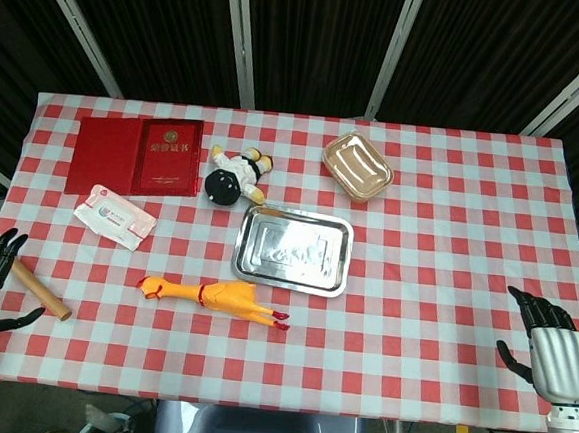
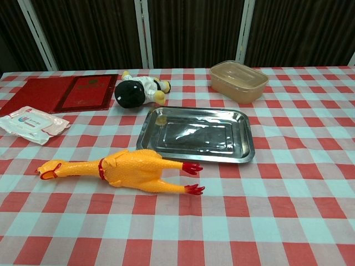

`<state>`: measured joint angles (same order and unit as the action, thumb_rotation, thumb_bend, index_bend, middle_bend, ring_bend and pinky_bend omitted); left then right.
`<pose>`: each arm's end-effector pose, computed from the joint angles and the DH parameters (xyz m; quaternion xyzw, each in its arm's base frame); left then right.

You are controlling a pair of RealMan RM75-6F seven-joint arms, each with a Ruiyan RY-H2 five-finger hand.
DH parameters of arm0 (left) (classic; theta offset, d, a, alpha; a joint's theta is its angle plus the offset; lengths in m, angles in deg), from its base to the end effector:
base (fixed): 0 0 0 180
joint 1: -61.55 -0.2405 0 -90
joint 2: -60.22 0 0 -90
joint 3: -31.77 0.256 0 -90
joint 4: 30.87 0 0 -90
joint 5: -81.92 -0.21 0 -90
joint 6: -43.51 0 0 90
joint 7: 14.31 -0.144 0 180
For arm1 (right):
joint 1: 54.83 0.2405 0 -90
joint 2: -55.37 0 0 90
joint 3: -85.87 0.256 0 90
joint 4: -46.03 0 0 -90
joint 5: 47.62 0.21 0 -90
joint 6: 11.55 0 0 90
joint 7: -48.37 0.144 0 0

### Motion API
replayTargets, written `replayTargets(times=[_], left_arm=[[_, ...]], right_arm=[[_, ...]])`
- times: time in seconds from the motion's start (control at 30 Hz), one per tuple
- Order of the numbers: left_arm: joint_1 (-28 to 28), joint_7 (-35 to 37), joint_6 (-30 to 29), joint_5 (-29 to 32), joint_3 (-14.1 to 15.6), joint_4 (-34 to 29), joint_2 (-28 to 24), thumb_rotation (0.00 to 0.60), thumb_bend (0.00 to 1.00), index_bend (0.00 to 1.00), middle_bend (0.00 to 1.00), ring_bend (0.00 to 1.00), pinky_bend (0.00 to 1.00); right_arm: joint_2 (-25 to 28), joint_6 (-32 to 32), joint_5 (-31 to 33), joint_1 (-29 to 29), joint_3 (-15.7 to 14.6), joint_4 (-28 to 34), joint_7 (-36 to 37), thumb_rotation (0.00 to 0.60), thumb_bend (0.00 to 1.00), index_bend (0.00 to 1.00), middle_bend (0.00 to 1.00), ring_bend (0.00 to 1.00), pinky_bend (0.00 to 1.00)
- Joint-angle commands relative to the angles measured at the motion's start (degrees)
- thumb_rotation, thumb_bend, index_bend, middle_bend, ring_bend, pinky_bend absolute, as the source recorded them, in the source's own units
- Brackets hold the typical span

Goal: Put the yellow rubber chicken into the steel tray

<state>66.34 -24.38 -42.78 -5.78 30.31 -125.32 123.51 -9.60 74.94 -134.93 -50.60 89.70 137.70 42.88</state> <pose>-0.3019 0.1749 0.1581 -0.6317 -0.3346 -0.3478 0.6067 -0.3081 -0.1811 0.1597 0.6073 -0.3461 0.3754 0.6087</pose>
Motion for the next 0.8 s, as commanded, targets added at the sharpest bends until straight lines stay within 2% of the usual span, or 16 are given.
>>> replayTargets(times=[0.03, 0.47, 0.57, 0.73, 0.8], left_arm=[[0.17, 0.15, 0.28, 0.05, -0.04, -0.11, -0.06, 0.6, 0.0, 0.0, 0.03, 0.0, 0.0], [0.45, 0.75, 0.38, -0.46, -0.04, -0.46, -0.21, 0.6, 0.0, 0.0, 0.06, 0.0, 0.0], [0.81, 2.7, 0.28, -0.72, -0.46, -0.09, -0.3, 0.6, 0.0, 0.0, 0.09, 0.02, 0.04], [1.6, 3.71, 0.6, -0.59, -1.28, 0.51, -0.32, 0.6, 0.01, 0.05, 0.12, 0.04, 0.07], [2.27, 3.97, 1.37, -0.69, -1.51, 0.42, -0.45, 0.6, 0.01, 0.07, 0.15, 0.07, 0.08]], right_arm=[[-0.05, -0.3, 0.22, 0.1, 0.05, -0.06, -0.09, 0.6, 0.3, 0.14, 0.23, 0.22, 0.26], [-0.47, -0.13, -0.01, 0.23, 0.15, -1.0, 0.84, 0.6, 0.3, 0.14, 0.23, 0.22, 0.26], [-0.6, 0.33, -0.38, 0.14, 0.16, -1.37, 1.59, 0.6, 0.3, 0.15, 0.23, 0.22, 0.26], [-0.82, 0.52, -0.75, 0.03, -0.07, -2.1, 2.36, 0.6, 0.3, 0.15, 0.23, 0.22, 0.25], [-0.83, 0.6, -0.76, -0.01, -0.06, -2.19, 2.55, 0.6, 0.3, 0.15, 0.23, 0.22, 0.25]])
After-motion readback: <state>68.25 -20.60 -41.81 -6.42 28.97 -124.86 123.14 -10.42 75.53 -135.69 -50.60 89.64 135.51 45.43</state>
